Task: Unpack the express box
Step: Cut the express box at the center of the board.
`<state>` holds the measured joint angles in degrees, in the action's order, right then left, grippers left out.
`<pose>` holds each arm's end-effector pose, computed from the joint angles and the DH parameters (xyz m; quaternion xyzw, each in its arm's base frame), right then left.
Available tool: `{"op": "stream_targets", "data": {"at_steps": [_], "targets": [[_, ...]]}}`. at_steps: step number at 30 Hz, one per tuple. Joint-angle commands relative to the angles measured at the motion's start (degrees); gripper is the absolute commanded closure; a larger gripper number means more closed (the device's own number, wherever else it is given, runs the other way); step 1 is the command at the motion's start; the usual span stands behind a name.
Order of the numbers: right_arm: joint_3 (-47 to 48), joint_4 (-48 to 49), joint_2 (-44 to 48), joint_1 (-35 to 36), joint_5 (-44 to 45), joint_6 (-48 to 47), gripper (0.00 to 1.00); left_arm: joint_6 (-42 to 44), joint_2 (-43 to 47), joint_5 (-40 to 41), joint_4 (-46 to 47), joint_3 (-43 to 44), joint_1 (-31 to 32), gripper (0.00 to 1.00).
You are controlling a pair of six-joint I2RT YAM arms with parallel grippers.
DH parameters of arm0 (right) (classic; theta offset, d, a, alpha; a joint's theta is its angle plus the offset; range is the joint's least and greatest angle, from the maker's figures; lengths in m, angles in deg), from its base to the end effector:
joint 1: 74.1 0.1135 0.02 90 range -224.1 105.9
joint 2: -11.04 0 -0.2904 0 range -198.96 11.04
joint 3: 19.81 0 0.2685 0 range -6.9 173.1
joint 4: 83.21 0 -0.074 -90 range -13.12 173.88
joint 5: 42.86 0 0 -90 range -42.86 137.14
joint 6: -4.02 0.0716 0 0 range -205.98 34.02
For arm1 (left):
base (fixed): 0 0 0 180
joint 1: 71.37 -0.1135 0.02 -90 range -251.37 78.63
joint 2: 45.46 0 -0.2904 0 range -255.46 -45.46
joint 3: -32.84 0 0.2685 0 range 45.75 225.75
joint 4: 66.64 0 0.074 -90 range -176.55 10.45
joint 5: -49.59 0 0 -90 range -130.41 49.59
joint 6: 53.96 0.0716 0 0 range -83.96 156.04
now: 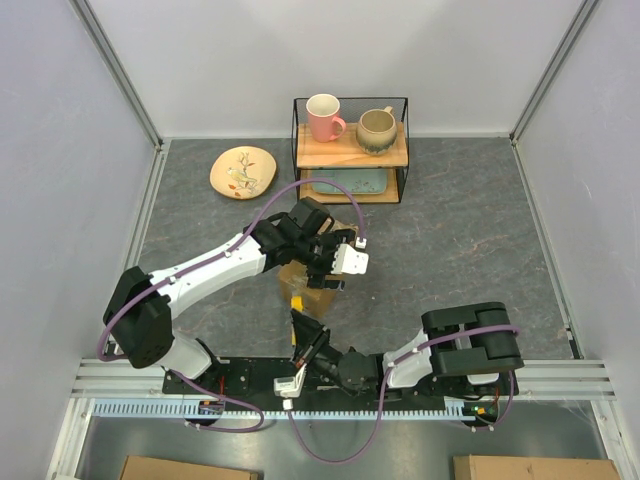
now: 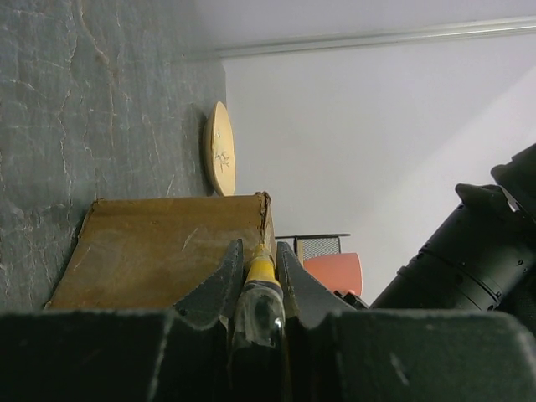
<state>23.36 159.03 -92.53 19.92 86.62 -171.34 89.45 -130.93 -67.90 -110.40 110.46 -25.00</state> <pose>0.0209 0.3523 0.1665 -0.6535 0.2462 -0.1832 0.6920 0.2165 -0.2750 0.2585 0.7519 0.5313 -0.2044 0.3325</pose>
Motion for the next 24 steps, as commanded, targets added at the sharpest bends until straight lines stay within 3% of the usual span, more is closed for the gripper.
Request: {"op": "stream_targets", "data": {"at_steps": [1, 24], "targets": [[-1.7, 7.74, 4.25, 0.46, 8.94, 0.36, 1.0, 1.52, -1.8, 5.86, -8.79, -3.1, -0.93, 0.14], [-3.29, 0.78, 9.35, 5.3, 15.62, 3.71, 1.0, -0.23, -0.93, 6.83, -8.17, -2.57, -1.02, 0.14]]}}
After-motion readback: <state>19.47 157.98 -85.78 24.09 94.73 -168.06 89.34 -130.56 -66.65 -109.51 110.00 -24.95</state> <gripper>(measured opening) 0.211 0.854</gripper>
